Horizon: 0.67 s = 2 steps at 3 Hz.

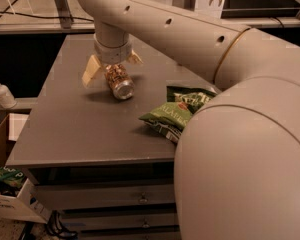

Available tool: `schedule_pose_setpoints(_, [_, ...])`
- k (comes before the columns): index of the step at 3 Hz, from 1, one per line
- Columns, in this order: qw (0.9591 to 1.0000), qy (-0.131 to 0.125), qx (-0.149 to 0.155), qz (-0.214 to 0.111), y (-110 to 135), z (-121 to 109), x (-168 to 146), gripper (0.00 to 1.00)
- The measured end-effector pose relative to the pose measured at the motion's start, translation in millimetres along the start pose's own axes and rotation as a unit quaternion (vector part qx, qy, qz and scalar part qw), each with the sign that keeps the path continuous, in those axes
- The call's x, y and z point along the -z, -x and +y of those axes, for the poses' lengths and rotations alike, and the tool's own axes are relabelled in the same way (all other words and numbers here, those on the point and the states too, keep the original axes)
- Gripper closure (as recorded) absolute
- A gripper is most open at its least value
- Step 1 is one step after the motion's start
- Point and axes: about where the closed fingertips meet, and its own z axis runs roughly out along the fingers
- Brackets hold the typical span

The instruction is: Place orange can upright

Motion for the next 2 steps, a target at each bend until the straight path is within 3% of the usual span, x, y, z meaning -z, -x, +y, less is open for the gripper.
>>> schedule_pose_setpoints(2, [0.9999,-0.016,0.001,-0.006,0.0,-5.7,0.5,0.40])
